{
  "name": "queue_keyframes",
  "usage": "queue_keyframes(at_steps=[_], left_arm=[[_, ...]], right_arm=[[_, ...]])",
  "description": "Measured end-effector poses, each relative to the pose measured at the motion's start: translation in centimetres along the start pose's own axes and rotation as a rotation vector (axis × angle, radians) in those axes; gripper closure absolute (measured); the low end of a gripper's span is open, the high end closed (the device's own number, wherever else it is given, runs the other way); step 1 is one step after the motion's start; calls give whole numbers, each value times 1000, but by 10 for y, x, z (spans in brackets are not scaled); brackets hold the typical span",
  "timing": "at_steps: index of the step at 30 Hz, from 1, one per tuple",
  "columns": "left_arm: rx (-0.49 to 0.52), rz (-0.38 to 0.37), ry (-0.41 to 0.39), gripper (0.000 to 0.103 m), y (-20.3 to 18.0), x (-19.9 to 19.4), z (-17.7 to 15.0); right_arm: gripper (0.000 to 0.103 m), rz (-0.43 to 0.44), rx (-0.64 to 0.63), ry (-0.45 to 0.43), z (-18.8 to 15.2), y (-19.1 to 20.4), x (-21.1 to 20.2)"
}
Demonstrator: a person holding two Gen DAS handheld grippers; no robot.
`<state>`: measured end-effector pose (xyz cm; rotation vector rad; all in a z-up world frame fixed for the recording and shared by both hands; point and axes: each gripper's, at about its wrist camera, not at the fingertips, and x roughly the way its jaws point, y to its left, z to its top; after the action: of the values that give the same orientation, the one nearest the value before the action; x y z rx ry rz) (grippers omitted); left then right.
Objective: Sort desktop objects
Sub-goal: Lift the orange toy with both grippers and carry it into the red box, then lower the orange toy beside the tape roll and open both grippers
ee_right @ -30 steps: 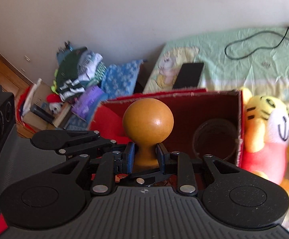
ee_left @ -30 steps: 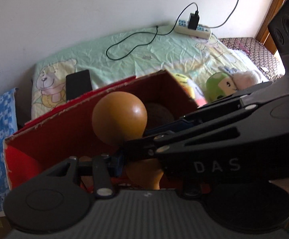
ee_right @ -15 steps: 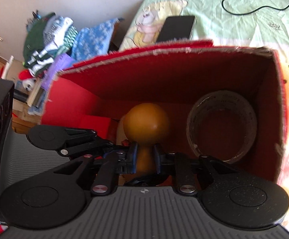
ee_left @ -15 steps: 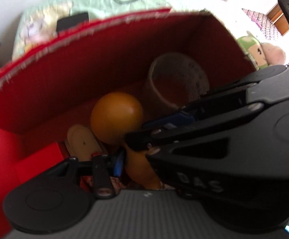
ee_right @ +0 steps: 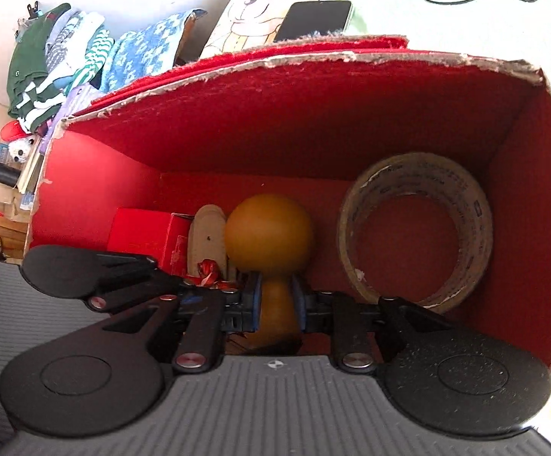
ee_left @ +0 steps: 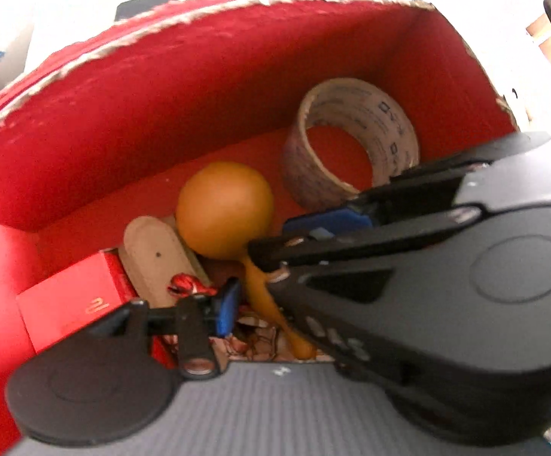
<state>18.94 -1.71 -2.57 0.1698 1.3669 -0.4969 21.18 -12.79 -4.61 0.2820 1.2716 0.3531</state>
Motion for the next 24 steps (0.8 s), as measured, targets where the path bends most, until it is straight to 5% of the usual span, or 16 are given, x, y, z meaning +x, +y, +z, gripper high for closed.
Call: queue_keyframes(at_steps=[14,24], left_arm=[[-19,30,-67,55,-2,-11,-10],[-20,60,-83,49,-6,-16,-14]], right_arm=[[88,115,27,1,1,-8,0],[80,97,39,-16,-1,-9,-2]])
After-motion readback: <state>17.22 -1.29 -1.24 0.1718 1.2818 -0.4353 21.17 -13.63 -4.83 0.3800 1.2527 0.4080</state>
